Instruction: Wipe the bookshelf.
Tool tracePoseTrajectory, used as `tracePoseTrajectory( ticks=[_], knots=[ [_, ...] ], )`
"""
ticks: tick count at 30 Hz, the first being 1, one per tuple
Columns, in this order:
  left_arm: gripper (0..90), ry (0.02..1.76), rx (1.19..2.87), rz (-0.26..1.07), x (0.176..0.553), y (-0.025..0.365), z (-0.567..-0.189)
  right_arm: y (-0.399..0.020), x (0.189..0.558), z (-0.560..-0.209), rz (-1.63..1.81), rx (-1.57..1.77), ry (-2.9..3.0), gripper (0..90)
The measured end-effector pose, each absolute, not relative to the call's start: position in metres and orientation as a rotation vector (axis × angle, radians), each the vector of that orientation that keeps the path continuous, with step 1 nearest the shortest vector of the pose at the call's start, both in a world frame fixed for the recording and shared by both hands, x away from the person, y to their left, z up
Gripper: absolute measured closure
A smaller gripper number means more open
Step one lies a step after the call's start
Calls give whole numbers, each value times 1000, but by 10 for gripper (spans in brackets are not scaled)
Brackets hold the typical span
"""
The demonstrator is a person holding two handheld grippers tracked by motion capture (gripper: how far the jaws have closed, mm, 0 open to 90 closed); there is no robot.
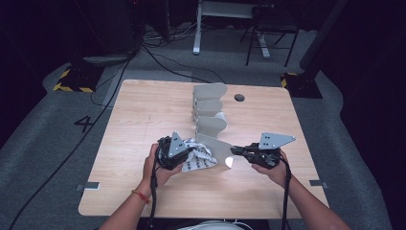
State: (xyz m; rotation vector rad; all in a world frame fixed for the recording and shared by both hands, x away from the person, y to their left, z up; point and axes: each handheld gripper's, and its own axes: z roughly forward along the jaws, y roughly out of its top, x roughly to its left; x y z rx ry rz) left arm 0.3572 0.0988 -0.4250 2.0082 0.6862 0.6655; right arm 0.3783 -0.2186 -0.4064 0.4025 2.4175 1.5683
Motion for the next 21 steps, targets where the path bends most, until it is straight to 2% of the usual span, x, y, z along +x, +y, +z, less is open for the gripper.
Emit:
tracePoseTrajectory(
  ticks=[11,16,21],
  knots=[
    [744,676,1873,788,343,84,-396,-219,378,-406,1564,411,2414,900],
    [744,599,1870,759,337,71,-389,-219,378,-406,1565,410,2414,900],
    [743,518,1927,709,339,50,-399,-219,378,-406,1565,413,2414,900]
  ],
)
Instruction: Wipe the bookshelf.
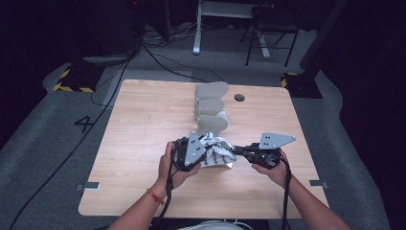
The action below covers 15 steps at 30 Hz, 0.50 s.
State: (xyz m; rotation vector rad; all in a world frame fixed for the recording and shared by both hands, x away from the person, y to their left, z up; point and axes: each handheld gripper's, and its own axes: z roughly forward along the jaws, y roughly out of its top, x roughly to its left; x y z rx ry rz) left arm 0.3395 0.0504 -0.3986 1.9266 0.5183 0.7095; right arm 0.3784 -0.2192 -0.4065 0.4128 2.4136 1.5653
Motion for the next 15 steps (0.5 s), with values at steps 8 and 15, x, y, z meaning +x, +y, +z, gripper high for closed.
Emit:
tracePoseTrajectory(
  ticks=[8,15],
  knots=[
    [743,472,2084,631,345,32,-441,-220,380,-407,1570,421,2412,900],
    [743,572,2196,621,356,51,-461,-221,379,-407,1568,423,2415,900]
  ],
)
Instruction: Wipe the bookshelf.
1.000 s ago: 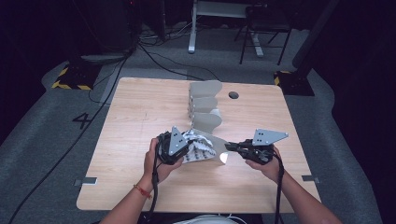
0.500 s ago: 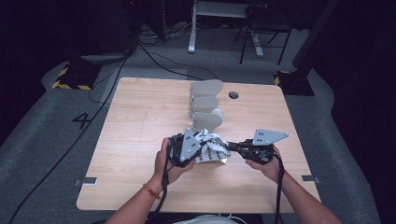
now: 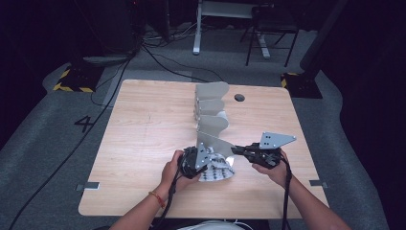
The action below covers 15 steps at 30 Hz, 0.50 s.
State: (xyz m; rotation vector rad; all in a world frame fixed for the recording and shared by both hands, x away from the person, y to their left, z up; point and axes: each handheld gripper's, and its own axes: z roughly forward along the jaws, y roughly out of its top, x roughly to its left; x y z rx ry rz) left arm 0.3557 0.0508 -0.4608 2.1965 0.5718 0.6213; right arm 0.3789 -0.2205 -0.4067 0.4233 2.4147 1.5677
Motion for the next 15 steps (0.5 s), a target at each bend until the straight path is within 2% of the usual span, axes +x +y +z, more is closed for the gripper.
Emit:
tracePoseTrajectory(
  ticks=[6,15],
  knots=[
    [744,692,2170,623,364,75,-467,-220,379,-407,1566,425,2416,900],
    [744,661,1944,771,350,81,-414,-220,379,-407,1567,432,2414,900]
  ],
)
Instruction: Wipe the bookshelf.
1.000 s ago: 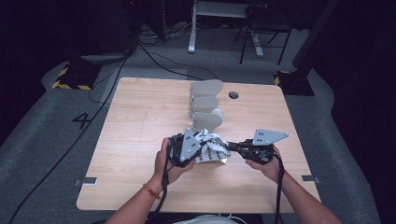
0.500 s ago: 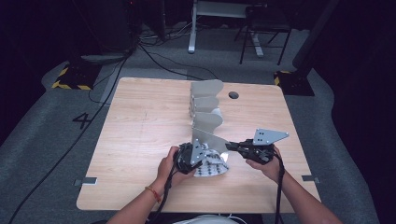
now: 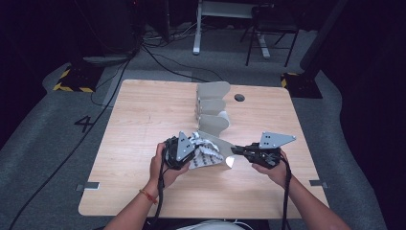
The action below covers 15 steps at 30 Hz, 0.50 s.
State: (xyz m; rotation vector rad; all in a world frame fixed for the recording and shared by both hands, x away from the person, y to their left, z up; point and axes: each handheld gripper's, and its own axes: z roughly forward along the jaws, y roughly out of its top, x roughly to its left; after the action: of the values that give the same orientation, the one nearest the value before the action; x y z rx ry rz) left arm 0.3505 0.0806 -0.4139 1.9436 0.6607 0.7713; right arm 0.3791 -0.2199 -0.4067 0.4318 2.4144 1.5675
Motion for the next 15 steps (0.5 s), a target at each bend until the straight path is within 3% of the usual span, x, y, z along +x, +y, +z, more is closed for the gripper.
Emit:
tracePoseTrajectory(
  ticks=[6,15],
  knots=[
    [744,534,1960,831,341,58,-403,-220,379,-407,1566,435,2414,900],
    [744,425,2012,717,339,19,-422,-221,381,-407,1569,449,2408,900]
  ],
)
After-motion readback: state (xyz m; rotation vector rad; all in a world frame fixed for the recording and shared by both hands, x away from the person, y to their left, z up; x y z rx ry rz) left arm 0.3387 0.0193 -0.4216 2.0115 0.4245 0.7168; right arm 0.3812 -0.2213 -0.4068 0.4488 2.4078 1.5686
